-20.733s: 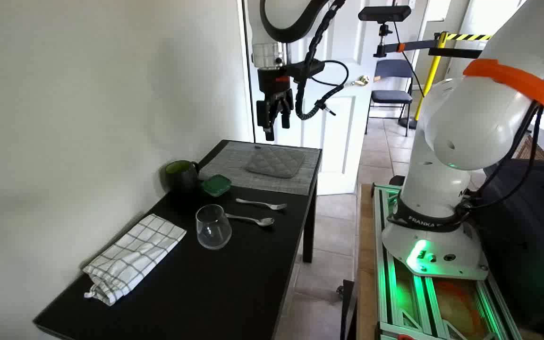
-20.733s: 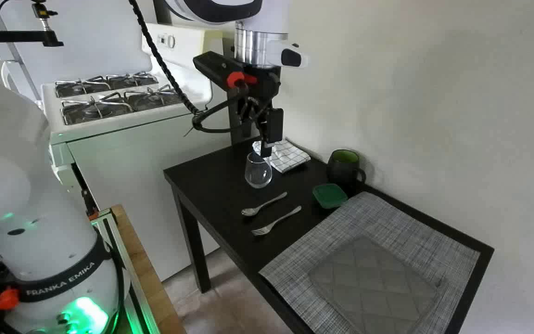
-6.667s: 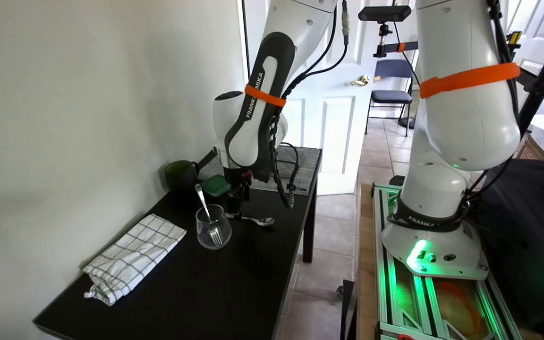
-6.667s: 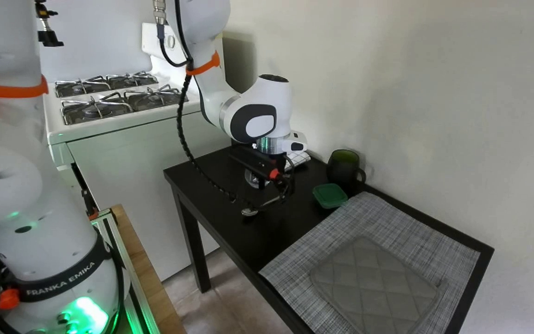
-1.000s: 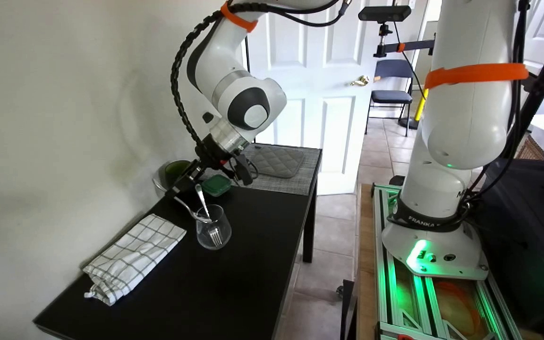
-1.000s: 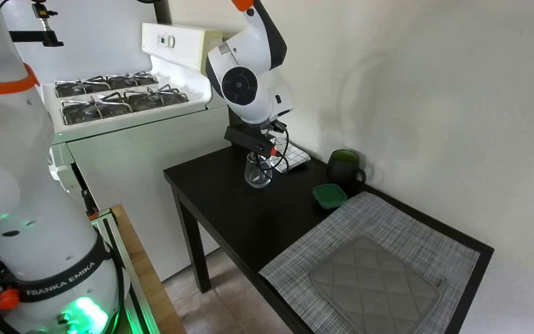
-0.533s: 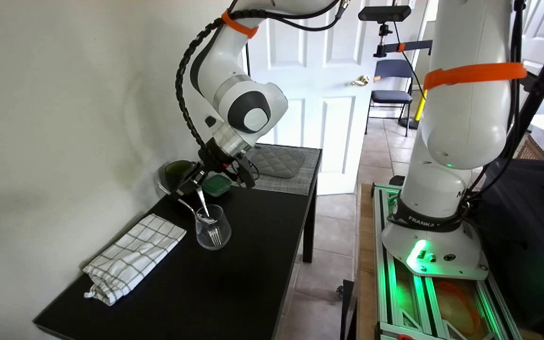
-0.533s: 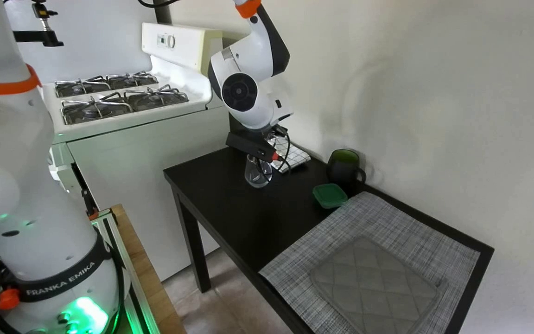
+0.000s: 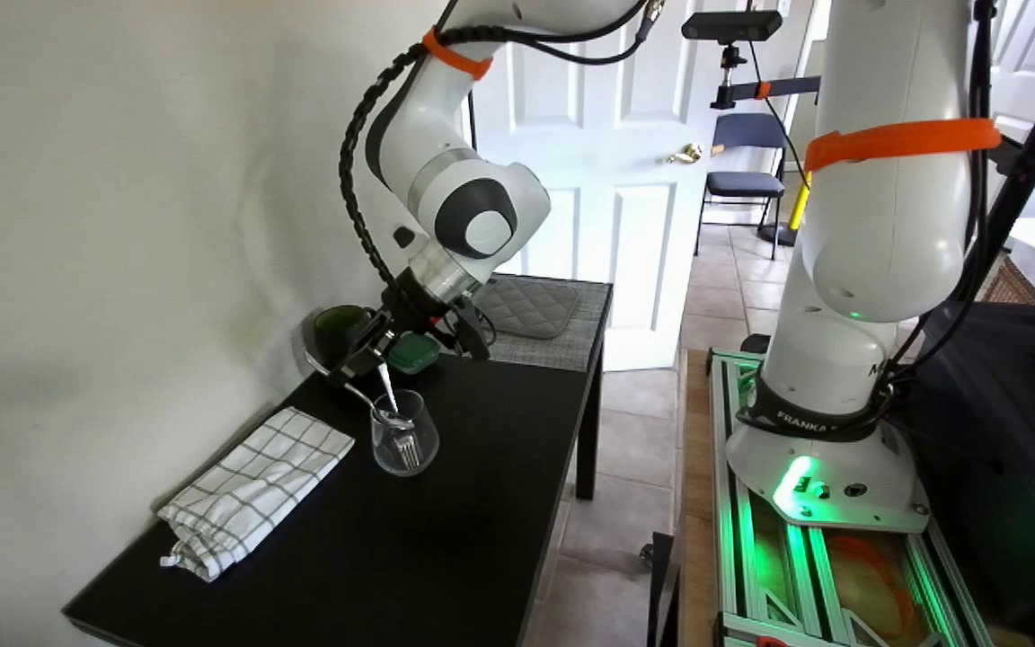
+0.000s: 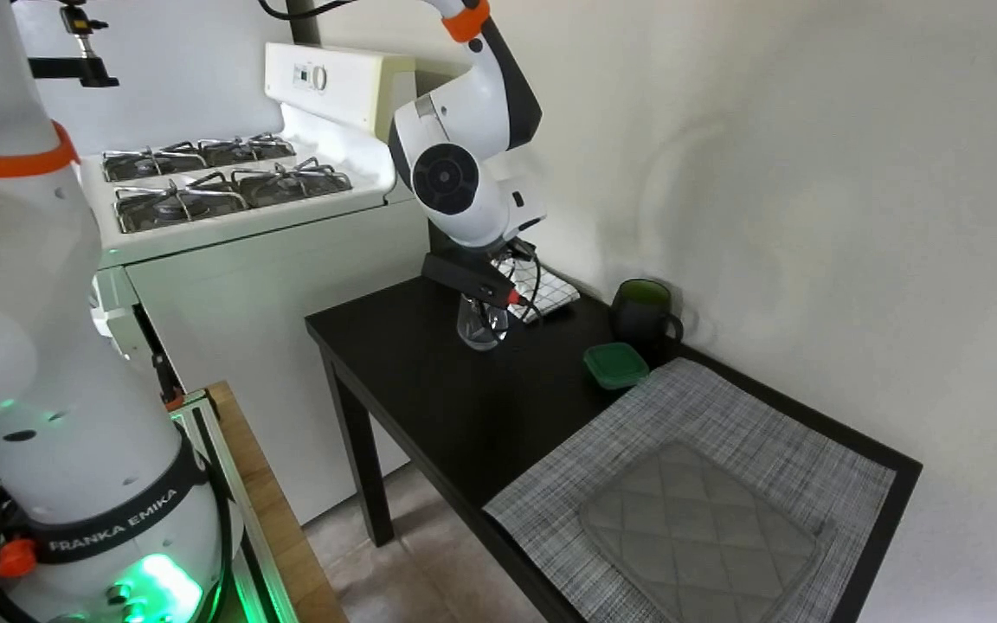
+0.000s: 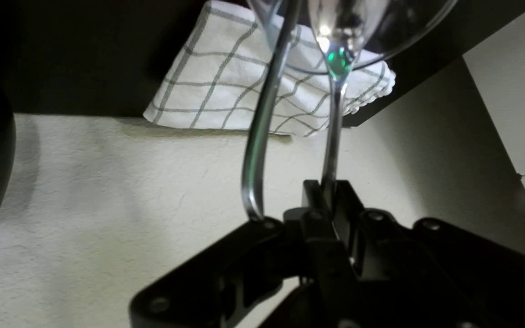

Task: Lift the folk and spoon from the table and put them in the glass cup

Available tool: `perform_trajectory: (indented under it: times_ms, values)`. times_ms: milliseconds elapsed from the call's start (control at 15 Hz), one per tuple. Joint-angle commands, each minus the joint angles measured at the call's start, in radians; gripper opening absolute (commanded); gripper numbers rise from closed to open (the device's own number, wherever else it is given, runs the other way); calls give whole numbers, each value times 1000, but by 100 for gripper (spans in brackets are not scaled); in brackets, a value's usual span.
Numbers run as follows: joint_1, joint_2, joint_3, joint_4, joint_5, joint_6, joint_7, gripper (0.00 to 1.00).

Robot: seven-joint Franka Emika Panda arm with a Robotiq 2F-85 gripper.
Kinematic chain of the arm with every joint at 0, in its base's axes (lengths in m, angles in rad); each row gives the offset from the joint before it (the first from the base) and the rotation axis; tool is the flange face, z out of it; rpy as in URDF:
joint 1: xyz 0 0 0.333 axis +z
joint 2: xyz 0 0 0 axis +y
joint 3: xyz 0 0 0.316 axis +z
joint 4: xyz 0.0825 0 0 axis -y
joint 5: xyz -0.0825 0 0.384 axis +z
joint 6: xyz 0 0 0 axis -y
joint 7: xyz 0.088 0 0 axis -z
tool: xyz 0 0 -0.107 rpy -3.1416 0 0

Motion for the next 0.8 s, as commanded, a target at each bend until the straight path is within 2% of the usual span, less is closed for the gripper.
perform_trajectory:
  times_ms: [0, 733]
  values:
    - [4, 0, -2, -16, 29, -2, -46, 3]
    - [2, -19, 0, -51, 23, -2, -51, 3]
